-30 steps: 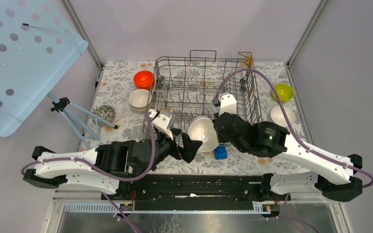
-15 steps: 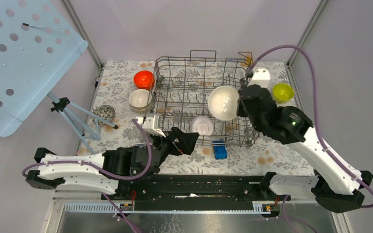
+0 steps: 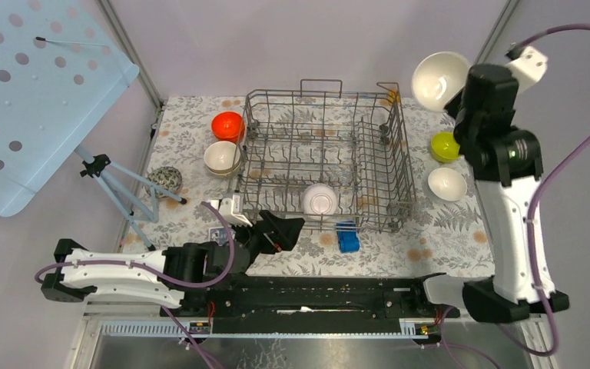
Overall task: Unload the bowls from the dish rack
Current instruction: Place the bowl with the bowl.
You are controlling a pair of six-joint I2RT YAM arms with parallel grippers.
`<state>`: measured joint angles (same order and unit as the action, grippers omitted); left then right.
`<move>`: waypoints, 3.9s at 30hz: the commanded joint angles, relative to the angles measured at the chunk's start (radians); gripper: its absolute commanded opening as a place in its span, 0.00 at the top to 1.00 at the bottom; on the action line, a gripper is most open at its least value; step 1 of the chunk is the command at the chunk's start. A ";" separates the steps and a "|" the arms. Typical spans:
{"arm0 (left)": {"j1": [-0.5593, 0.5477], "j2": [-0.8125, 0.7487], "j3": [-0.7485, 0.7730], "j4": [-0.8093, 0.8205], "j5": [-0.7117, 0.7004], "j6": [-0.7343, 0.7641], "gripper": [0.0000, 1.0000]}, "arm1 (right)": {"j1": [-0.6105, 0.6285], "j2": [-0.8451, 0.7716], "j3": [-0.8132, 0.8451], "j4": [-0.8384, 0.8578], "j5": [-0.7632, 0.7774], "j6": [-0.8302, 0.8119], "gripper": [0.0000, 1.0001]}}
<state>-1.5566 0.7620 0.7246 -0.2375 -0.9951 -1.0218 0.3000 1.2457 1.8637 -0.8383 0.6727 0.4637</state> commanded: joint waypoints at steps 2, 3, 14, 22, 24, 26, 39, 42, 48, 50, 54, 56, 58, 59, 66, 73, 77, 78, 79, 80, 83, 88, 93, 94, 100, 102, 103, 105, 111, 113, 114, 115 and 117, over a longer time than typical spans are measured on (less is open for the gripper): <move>0.003 -0.042 -0.034 0.058 0.010 -0.041 0.02 | -0.348 0.107 0.040 0.049 -0.210 0.198 1.00; 0.003 -0.045 -0.038 0.057 0.015 -0.039 0.02 | -0.389 0.114 0.016 0.050 -0.219 0.220 1.00; 0.003 -0.063 -0.106 0.050 -0.017 -0.079 0.02 | -0.563 0.119 -0.461 0.266 -0.261 0.275 1.00; 0.003 -0.027 -0.155 0.069 0.002 -0.128 0.02 | -0.613 0.134 -0.650 0.363 -0.287 0.250 1.00; 0.003 -0.009 -0.158 0.081 0.014 -0.130 0.01 | -0.622 0.138 -0.684 0.383 -0.287 0.249 1.00; 0.003 0.009 -0.155 0.085 0.020 -0.130 0.01 | -0.631 0.144 -0.713 0.403 -0.291 0.246 1.00; 0.003 0.112 -0.144 0.059 0.038 -0.181 0.01 | -0.651 0.184 -0.820 0.449 -0.324 0.244 1.00; 0.003 0.118 -0.141 0.031 0.041 -0.212 0.01 | -0.655 0.188 -0.831 0.454 -0.332 0.248 1.00; 0.003 0.108 -0.151 0.020 0.046 -0.233 0.01 | -0.661 0.192 -0.851 0.468 -0.337 0.246 1.00; 0.003 0.109 -0.150 0.020 0.048 -0.234 0.01 | -0.664 0.194 -0.857 0.470 -0.338 0.245 1.00; 0.003 0.119 -0.151 0.020 0.051 -0.237 0.01 | -0.667 0.198 -0.868 0.477 -0.341 0.244 1.00; 0.003 0.124 -0.150 0.020 0.052 -0.240 0.01 | -0.668 0.199 -0.868 0.476 -0.342 0.245 1.00; 0.003 0.129 -0.150 0.020 0.055 -0.242 0.01 | -0.668 0.201 -0.870 0.478 -0.345 0.245 1.00; 0.003 0.132 -0.149 0.020 0.057 -0.244 0.01 | -0.667 0.202 -0.871 0.479 -0.347 0.246 1.00; 0.003 0.142 -0.147 0.020 0.065 -0.245 0.01 | -0.668 0.218 -0.882 0.481 -0.338 0.244 1.00; 0.003 0.147 -0.147 0.019 0.065 -0.245 0.01 | -0.668 0.234 -0.883 0.478 -0.322 0.240 1.00; 0.003 0.153 -0.145 0.026 0.065 -0.240 0.01 | -0.668 0.243 -0.881 0.475 -0.320 0.240 1.00; 0.003 0.154 -0.145 0.028 0.066 -0.238 0.01 | -0.668 0.245 -0.881 0.473 -0.320 0.239 0.98; 0.003 0.157 -0.143 0.028 0.067 -0.237 0.01 | -0.668 0.246 -0.880 0.473 -0.319 0.237 0.95; 0.003 0.160 -0.141 0.029 0.067 -0.236 0.01 | -0.668 0.247 -0.878 0.472 -0.321 0.237 0.93; 0.003 0.171 -0.135 0.031 0.067 -0.232 0.01 | -0.668 0.247 -0.874 0.472 -0.330 0.234 0.88; 0.003 0.187 -0.130 0.042 0.073 -0.224 0.01 | -0.667 0.245 -0.875 0.472 -0.343 0.232 0.81; 0.003 0.199 -0.124 0.051 0.079 -0.217 0.01 | -0.668 0.230 -0.881 0.466 -0.345 0.230 0.72; 0.002 0.201 -0.124 0.054 0.082 -0.216 0.01 | -0.667 0.225 -0.882 0.463 -0.346 0.231 0.69; 0.003 0.210 -0.121 0.065 0.104 -0.212 0.01 | -0.668 0.203 -0.883 0.444 -0.347 0.229 0.63; 0.003 0.209 -0.121 0.061 0.106 -0.217 0.01 | -0.668 0.199 -0.881 0.438 -0.347 0.227 0.62; 0.003 0.207 -0.122 0.059 0.107 -0.218 0.01 | -0.667 0.196 -0.878 0.435 -0.348 0.227 0.61; 0.003 0.204 -0.125 0.060 0.107 -0.219 0.01 | -0.668 0.191 -0.873 0.427 -0.350 0.224 0.58; 0.003 0.204 -0.131 0.078 0.112 -0.210 0.01 | -0.668 0.171 -0.863 0.415 -0.370 0.218 0.49; 0.003 0.208 -0.129 0.082 0.116 -0.209 0.01 | -0.668 0.169 -0.867 0.418 -0.371 0.215 0.49; 0.003 0.210 -0.128 0.082 0.118 -0.208 0.01 | -0.668 0.169 -0.869 0.418 -0.370 0.213 0.49; 0.003 0.210 -0.127 0.082 0.119 -0.208 0.01 | -0.668 0.167 -0.871 0.418 -0.371 0.213 0.49; 0.003 0.213 -0.128 0.083 0.121 -0.208 0.01 | -0.668 0.159 -0.874 0.419 -0.365 0.213 0.50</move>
<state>-1.5566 0.9707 0.5716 -0.2054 -0.8852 -1.2388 -0.3630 1.4467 0.9710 -0.4137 0.3023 0.6861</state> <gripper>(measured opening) 0.987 0.512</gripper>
